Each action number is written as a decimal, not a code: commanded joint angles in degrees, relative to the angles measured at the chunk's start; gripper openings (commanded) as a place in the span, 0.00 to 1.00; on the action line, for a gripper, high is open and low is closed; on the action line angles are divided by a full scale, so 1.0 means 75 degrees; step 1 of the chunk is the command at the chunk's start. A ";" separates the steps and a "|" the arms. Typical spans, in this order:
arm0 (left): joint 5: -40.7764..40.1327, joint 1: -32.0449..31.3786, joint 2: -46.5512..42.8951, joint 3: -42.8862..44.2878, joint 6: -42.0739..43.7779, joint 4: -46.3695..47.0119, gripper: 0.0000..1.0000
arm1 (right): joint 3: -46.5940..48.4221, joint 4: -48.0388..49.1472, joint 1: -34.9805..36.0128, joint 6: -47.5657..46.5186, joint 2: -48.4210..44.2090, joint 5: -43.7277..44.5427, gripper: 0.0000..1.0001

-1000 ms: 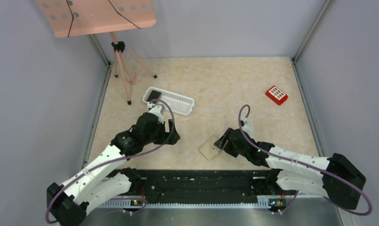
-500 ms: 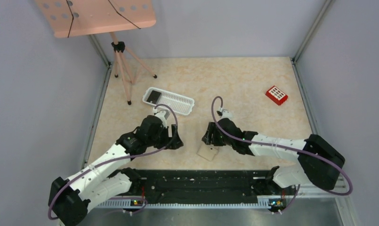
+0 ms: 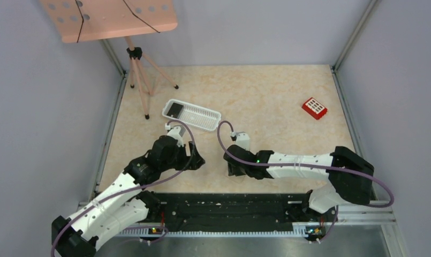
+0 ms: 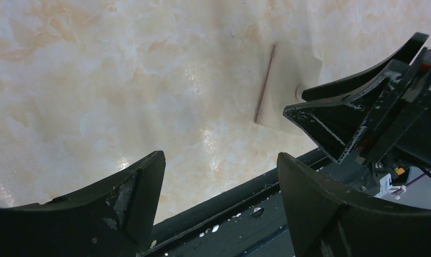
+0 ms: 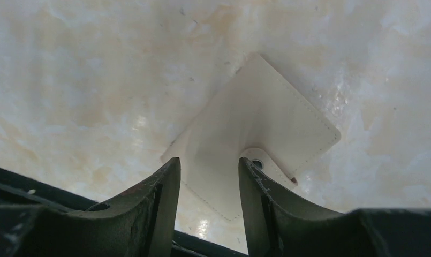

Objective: Take the credit cards out of the card holder
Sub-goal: Open the card holder at the center of the board.

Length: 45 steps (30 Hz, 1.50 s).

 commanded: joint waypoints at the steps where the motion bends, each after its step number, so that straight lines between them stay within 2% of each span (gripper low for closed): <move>1: -0.0257 0.0011 -0.0137 -0.0030 -0.0115 0.0000 0.82 | 0.0425 -0.0840 0.0260 0.0593 0.0462 0.0766 0.44; 12: -0.0145 0.0003 -0.0542 -0.0266 -0.0233 -0.0028 0.82 | 0.0607 -0.1237 0.0398 0.0774 0.0344 0.1315 0.41; 24: -0.0125 0.0004 -0.0360 -0.0216 -0.0194 0.0029 0.82 | 0.0495 -0.1350 0.0396 0.0748 0.0245 0.1756 0.41; 34: -0.0043 0.0011 -0.0292 -0.0190 -0.0239 0.0073 0.82 | 0.0353 -0.1152 0.0388 0.0801 0.0790 0.1496 0.40; 40: 0.0042 0.0010 -0.0281 -0.0193 -0.0297 0.0089 0.82 | 0.0280 -0.1286 0.0399 0.0908 0.0884 0.1454 0.33; 45: 0.0089 0.0002 -0.0239 -0.0200 -0.0322 0.0154 0.81 | 0.0210 -0.1302 0.0394 0.0907 0.0887 0.1536 0.08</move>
